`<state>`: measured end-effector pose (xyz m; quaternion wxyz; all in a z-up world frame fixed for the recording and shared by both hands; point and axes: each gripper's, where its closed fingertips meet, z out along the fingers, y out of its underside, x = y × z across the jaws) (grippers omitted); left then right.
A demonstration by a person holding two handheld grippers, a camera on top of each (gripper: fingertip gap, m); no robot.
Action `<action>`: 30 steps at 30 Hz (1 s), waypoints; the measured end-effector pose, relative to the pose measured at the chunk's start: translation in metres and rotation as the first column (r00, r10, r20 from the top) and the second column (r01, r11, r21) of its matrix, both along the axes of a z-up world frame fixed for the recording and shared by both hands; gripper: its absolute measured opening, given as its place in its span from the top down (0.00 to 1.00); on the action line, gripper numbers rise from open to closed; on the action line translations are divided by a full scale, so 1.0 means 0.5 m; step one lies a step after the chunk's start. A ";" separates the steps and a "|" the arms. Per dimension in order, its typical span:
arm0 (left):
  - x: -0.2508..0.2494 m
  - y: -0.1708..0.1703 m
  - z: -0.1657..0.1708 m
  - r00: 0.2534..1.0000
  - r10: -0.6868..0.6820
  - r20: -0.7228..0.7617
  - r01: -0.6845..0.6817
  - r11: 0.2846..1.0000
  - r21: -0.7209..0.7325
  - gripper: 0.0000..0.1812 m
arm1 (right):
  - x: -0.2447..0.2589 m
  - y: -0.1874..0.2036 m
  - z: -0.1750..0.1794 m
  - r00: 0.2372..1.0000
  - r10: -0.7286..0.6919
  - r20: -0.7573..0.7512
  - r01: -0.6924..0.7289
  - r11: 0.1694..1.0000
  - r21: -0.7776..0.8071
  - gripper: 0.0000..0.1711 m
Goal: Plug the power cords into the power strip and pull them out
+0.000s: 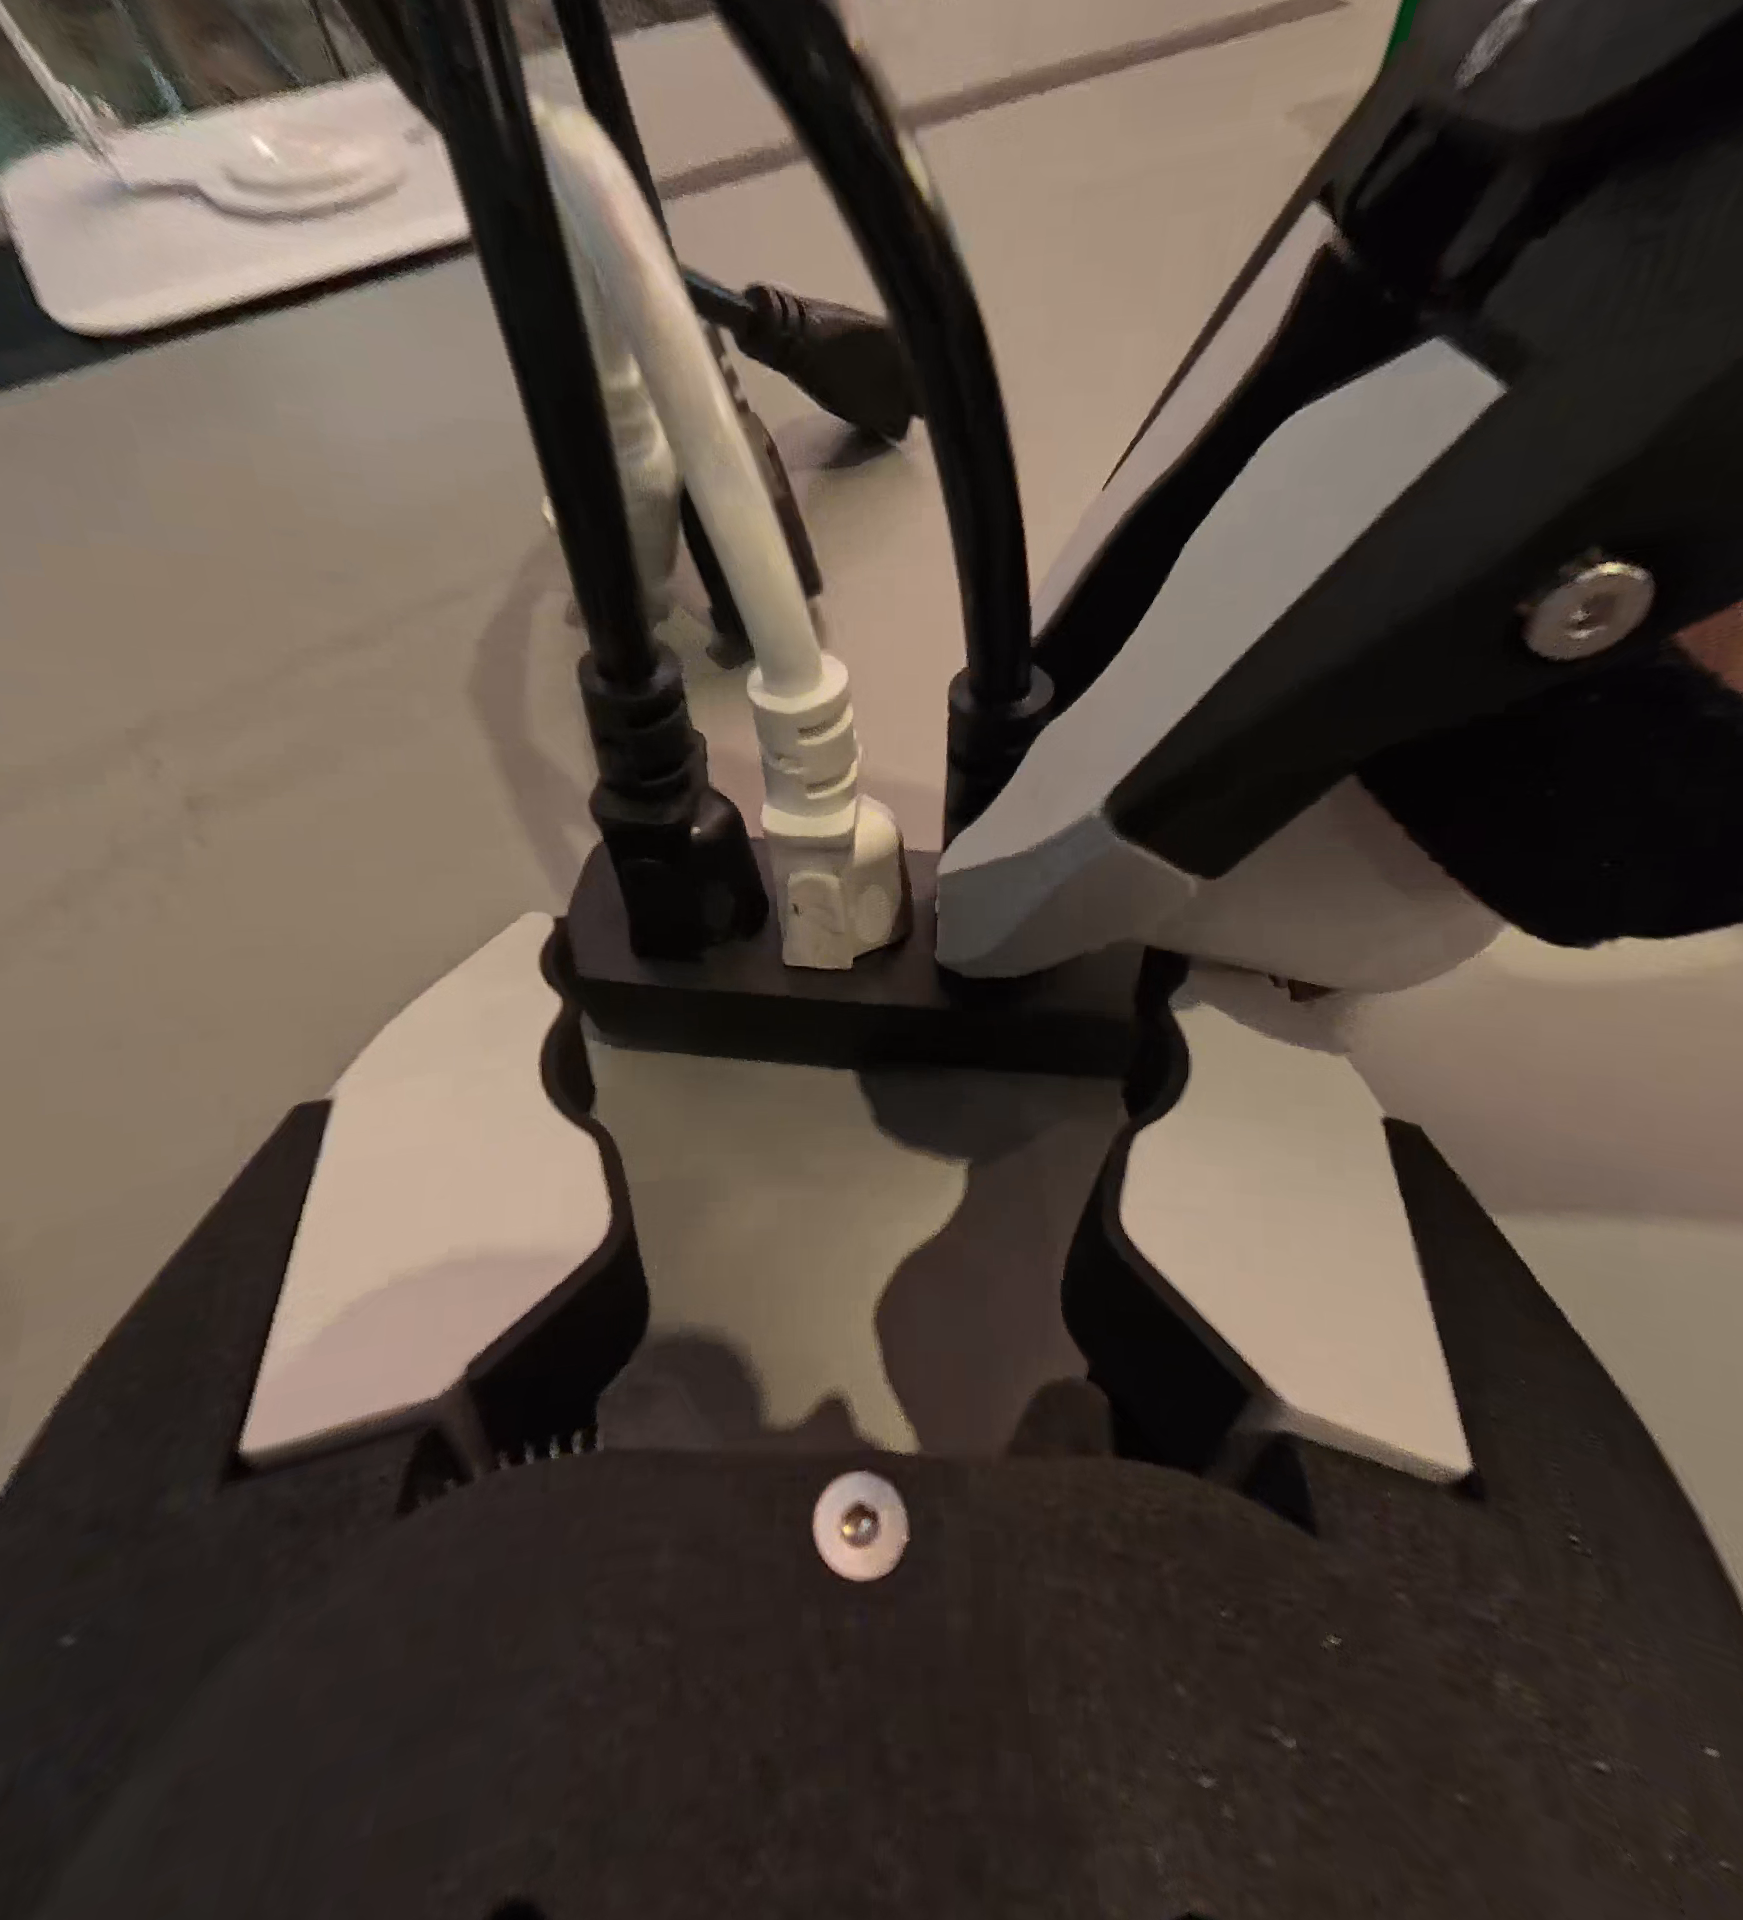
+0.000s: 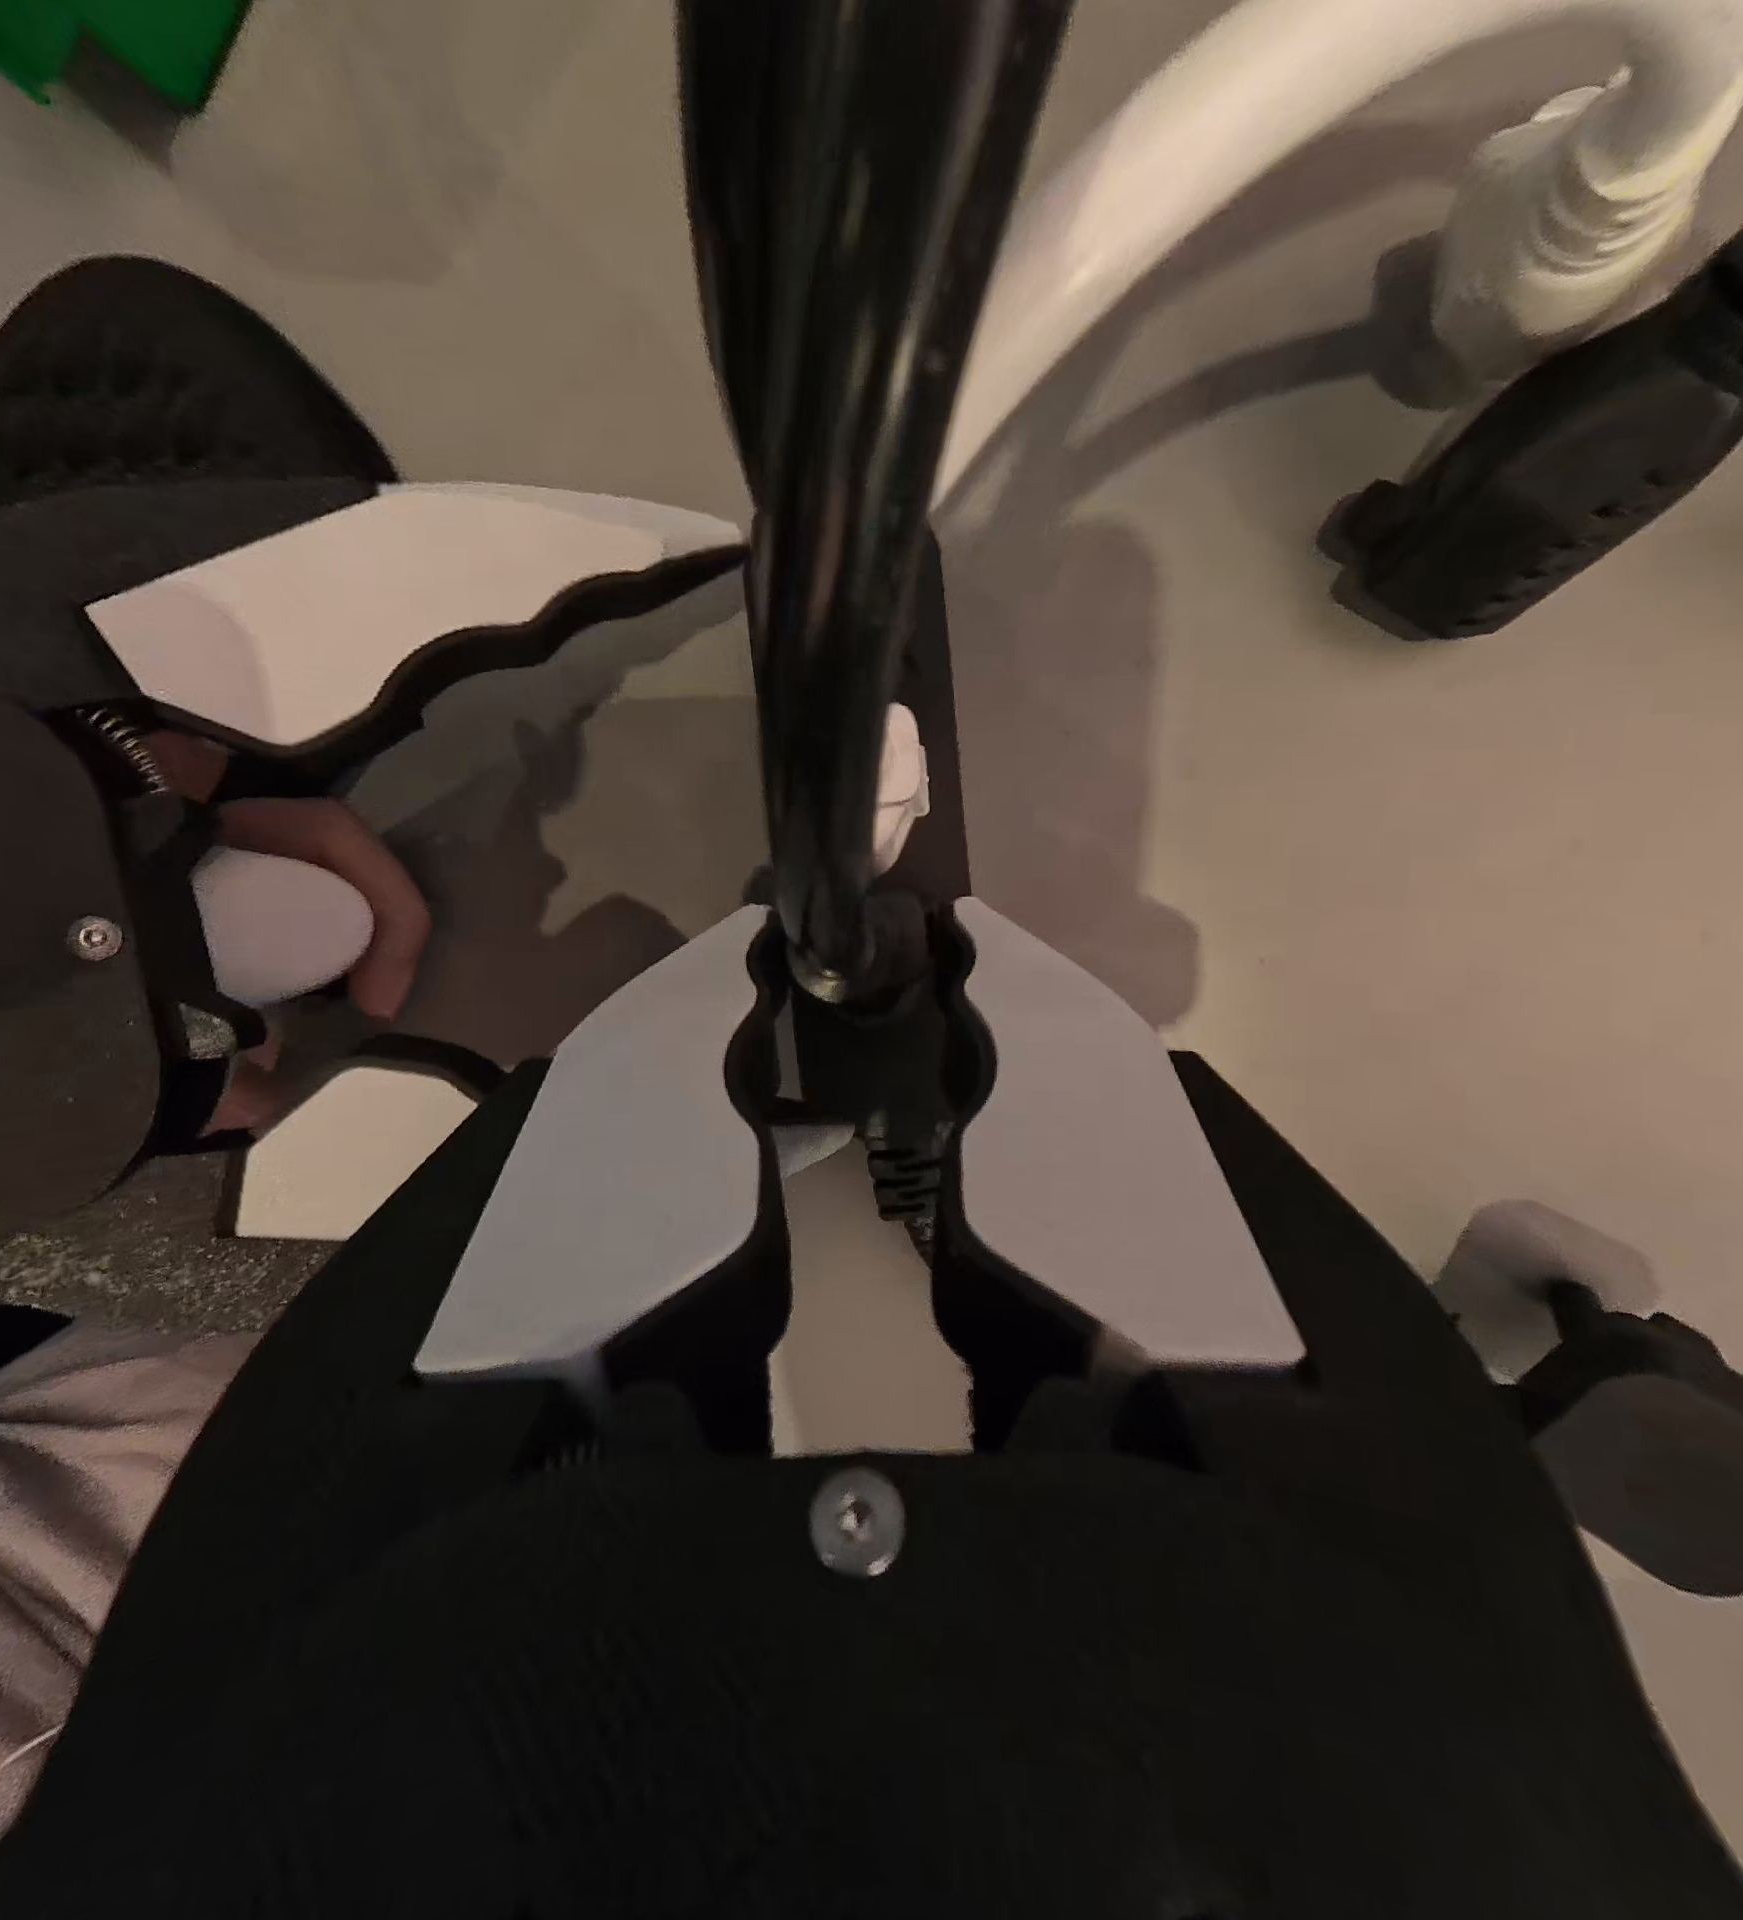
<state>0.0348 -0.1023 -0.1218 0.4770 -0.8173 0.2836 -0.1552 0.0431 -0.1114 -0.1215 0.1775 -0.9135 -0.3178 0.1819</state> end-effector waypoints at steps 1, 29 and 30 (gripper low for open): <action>0.002 0.003 0.005 1.000 0.003 -0.019 -0.002 0.999 0.039 0.47 | 0.000 -0.002 0.000 1.000 0.015 0.004 -0.015 1.000 -0.011 0.83; 0.027 0.012 -0.025 0.995 -0.088 -0.053 0.085 0.995 -0.055 0.51 | -0.001 -0.013 -0.010 0.983 0.179 0.050 -0.178 0.983 -0.032 0.82; 0.027 0.012 -0.025 0.995 -0.090 -0.052 0.087 0.995 -0.056 0.51 | -0.001 -0.012 -0.009 0.978 0.199 0.068 -0.197 0.980 -0.037 0.82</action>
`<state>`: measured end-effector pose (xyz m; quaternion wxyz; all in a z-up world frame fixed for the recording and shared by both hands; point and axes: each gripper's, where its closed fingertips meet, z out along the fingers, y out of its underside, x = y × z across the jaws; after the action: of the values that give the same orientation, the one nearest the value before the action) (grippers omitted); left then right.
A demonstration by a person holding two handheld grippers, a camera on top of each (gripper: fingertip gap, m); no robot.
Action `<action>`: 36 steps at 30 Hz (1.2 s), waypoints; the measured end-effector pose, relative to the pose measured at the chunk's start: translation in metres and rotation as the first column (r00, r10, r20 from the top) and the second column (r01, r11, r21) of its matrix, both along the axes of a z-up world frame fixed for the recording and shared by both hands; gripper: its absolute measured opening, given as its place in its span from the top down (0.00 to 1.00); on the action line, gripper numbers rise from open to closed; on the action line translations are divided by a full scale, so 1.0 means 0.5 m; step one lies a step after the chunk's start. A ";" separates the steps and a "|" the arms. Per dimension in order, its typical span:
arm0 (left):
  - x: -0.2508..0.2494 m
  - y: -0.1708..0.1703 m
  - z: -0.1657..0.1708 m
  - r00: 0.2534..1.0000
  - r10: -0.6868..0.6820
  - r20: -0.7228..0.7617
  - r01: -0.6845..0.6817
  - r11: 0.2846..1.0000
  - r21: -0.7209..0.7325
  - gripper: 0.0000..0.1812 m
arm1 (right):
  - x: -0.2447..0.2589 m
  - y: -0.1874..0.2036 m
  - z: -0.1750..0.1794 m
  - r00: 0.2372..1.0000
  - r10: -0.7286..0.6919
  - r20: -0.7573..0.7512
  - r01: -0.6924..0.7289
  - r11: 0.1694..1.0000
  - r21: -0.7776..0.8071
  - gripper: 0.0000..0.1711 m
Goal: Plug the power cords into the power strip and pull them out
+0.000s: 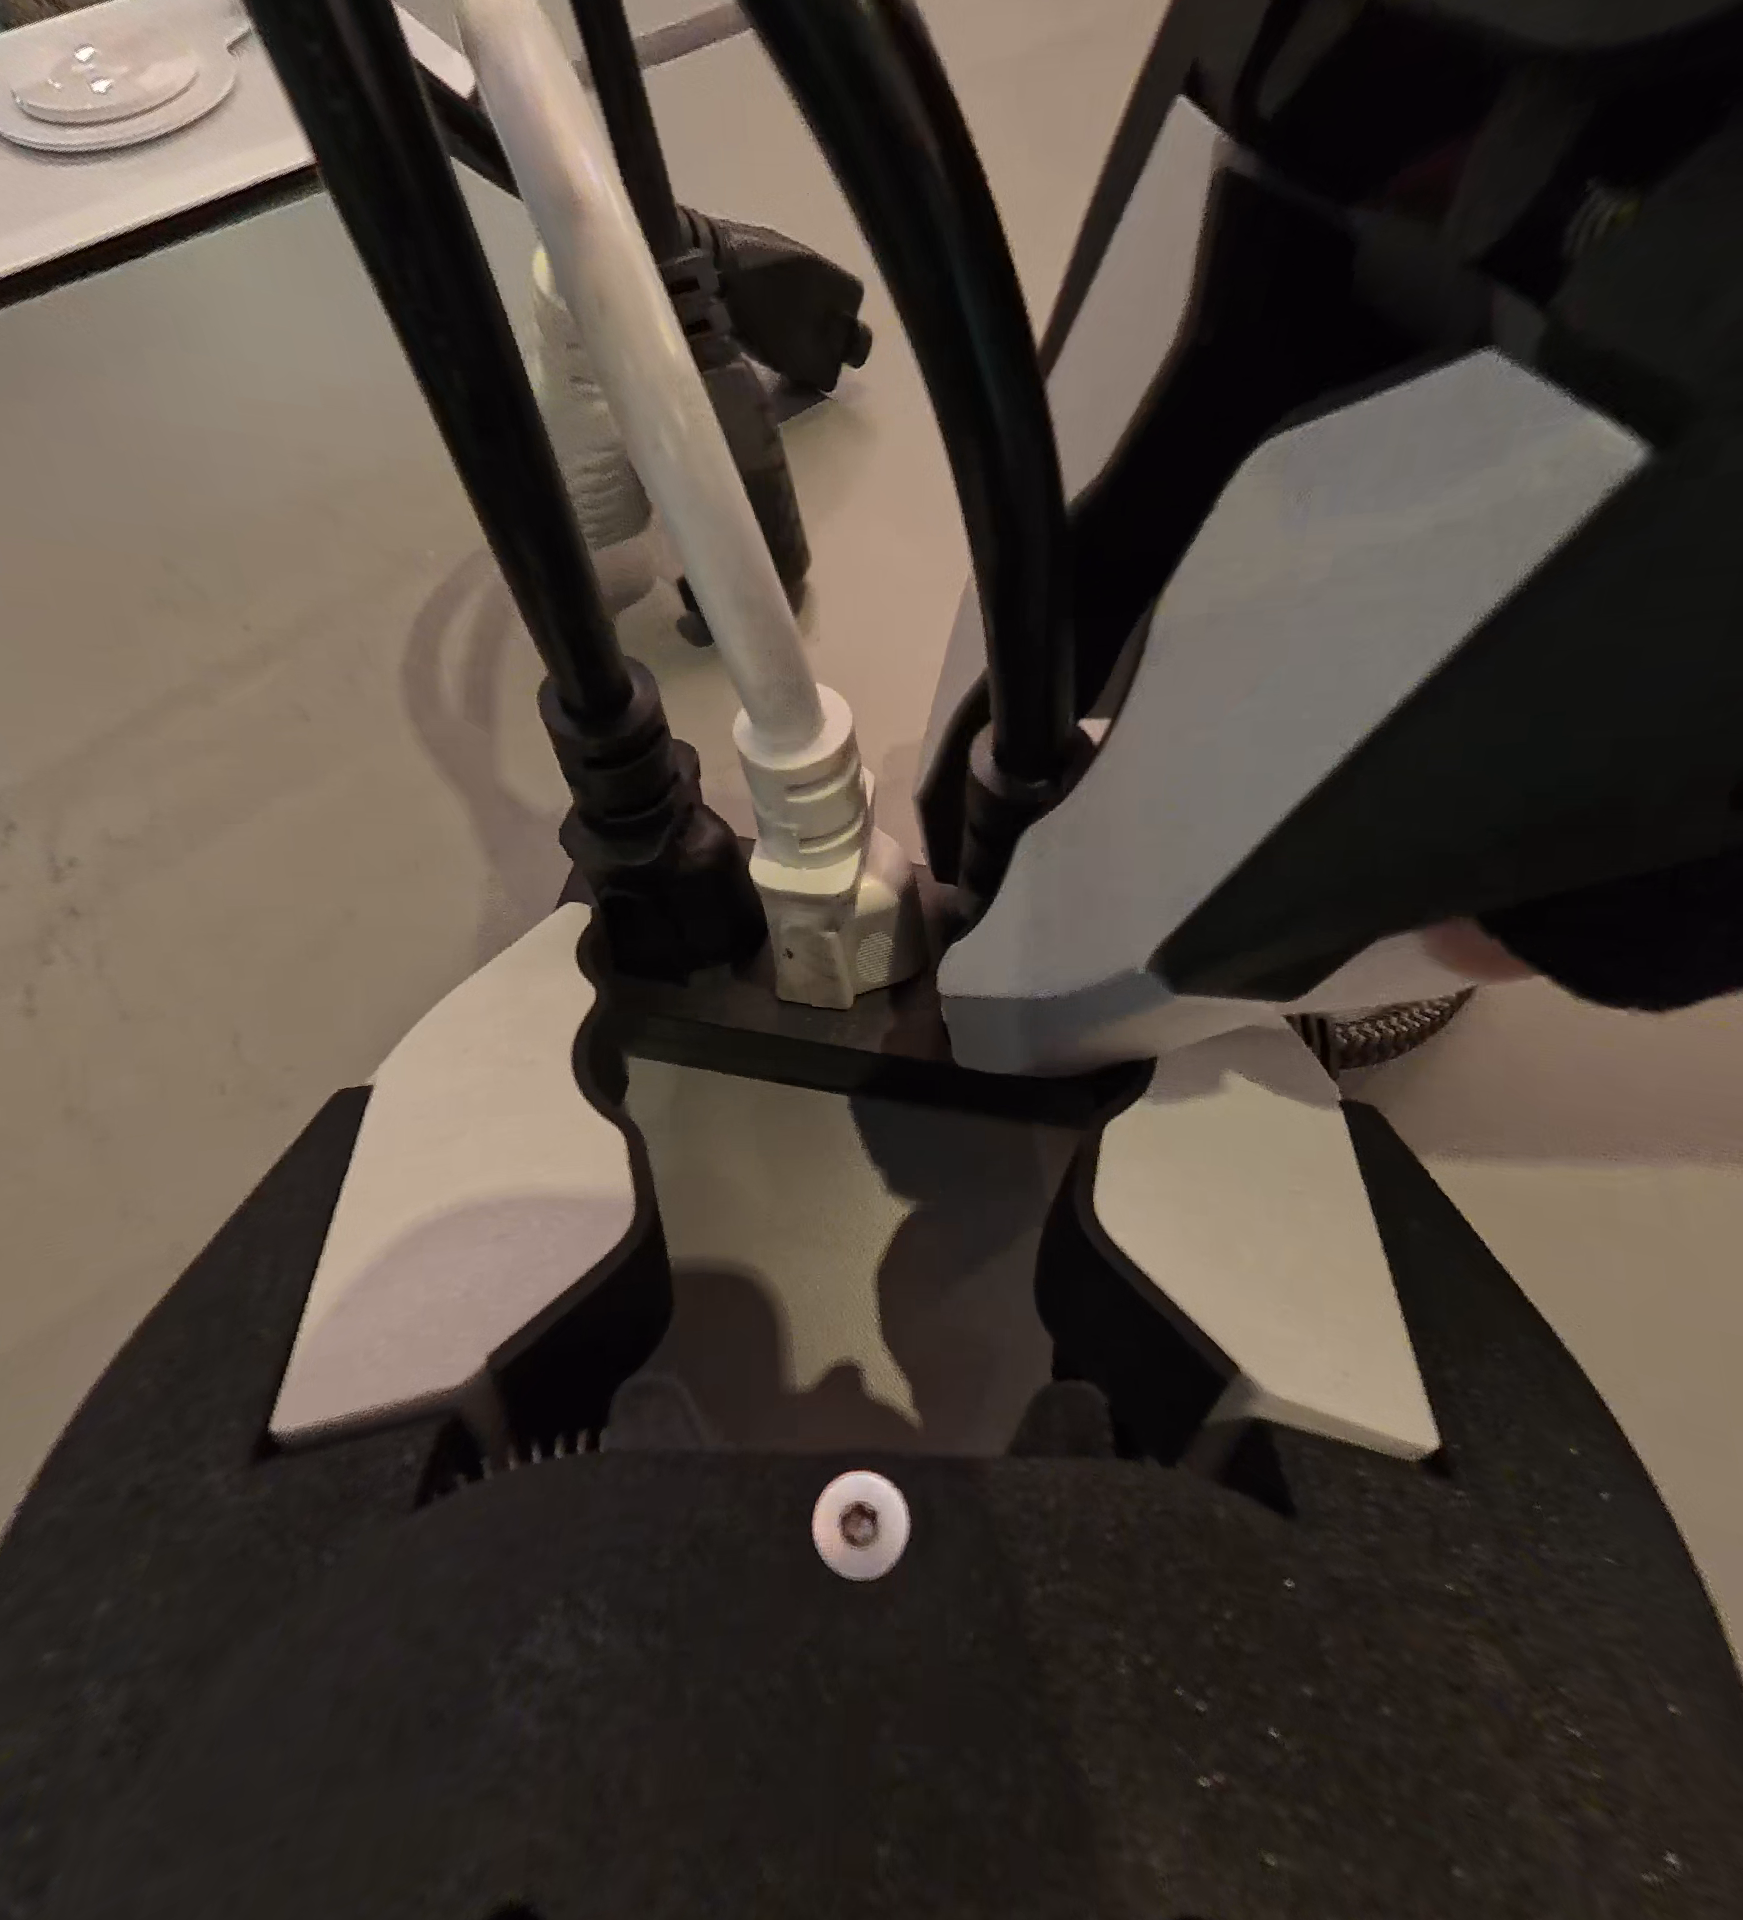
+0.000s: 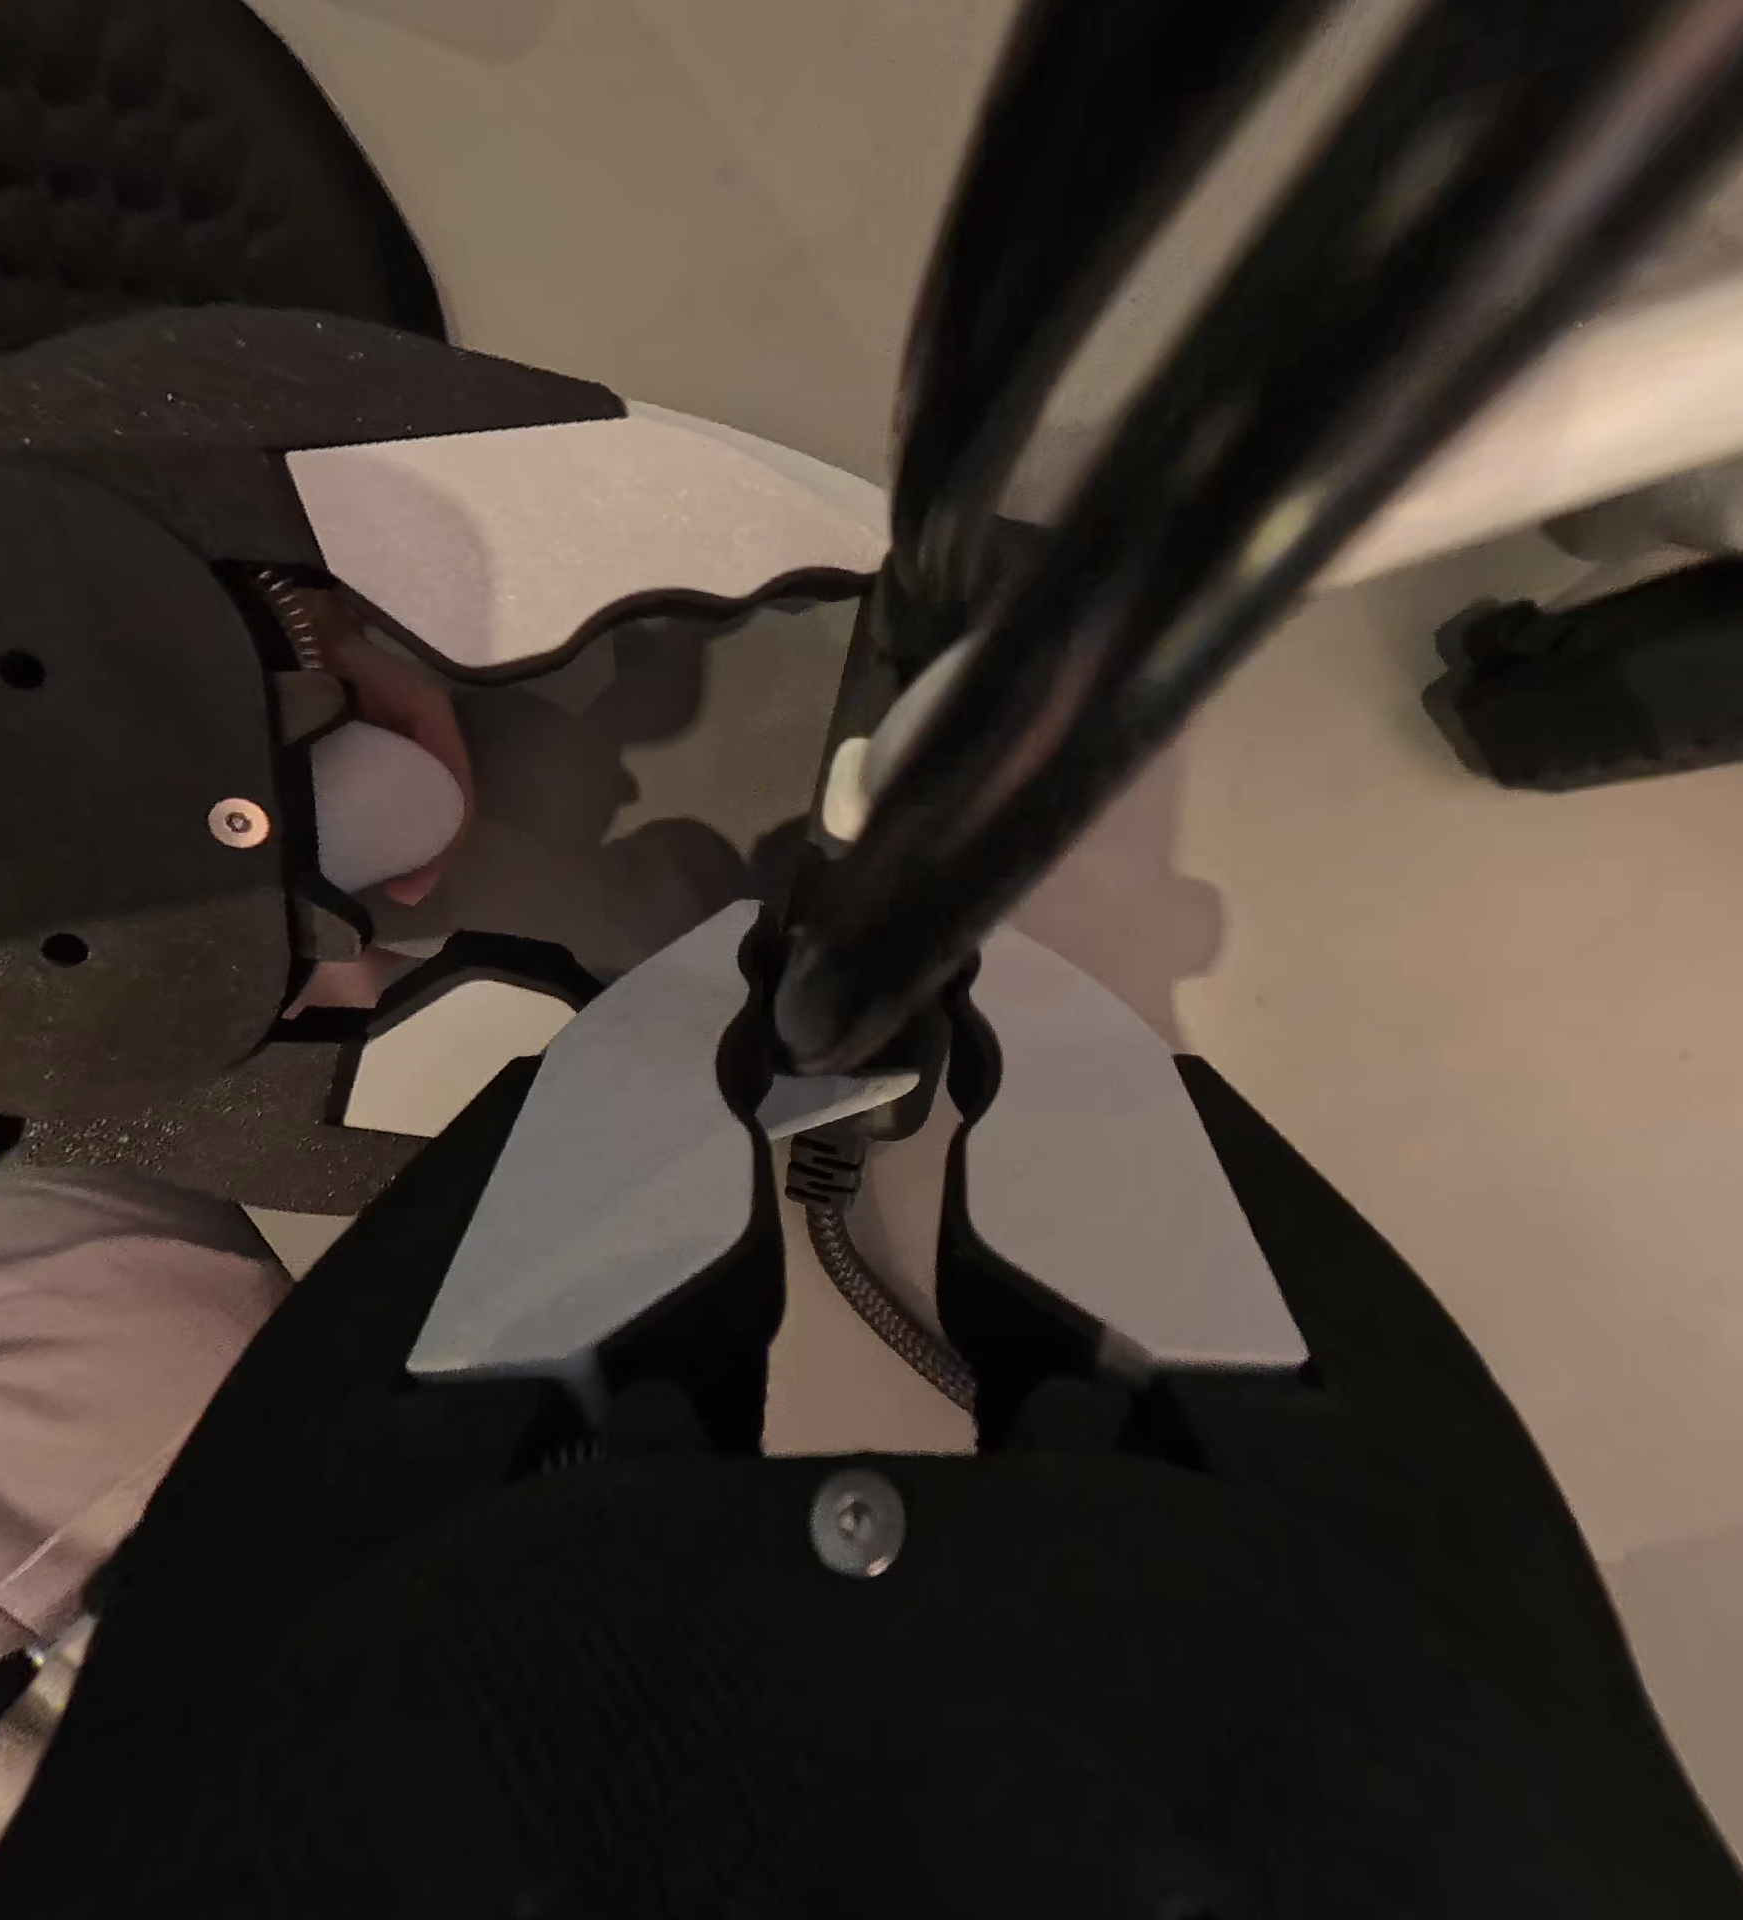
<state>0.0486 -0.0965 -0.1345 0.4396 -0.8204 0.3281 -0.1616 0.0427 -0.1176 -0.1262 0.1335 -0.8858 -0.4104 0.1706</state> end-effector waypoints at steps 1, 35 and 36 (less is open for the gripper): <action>0.000 0.000 0.000 1.000 0.000 0.001 0.000 1.000 0.000 0.51 | 0.000 0.000 0.000 1.000 0.020 0.024 -0.020 1.000 0.001 0.82; 0.005 0.003 0.004 0.999 -0.019 0.031 0.020 1.000 -0.012 0.51 | 0.007 0.009 0.009 0.971 -0.117 0.210 0.109 0.993 0.053 0.86; 0.005 0.003 0.004 0.999 -0.020 0.035 0.021 1.000 -0.014 0.51 | 0.007 0.009 0.010 0.971 -0.116 0.210 0.107 0.993 0.051 0.86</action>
<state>0.0509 -0.0950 -0.1325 0.4375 -0.8172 0.3276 -0.1829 0.0461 -0.1131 -0.1214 0.1158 -0.9178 -0.3751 0.0593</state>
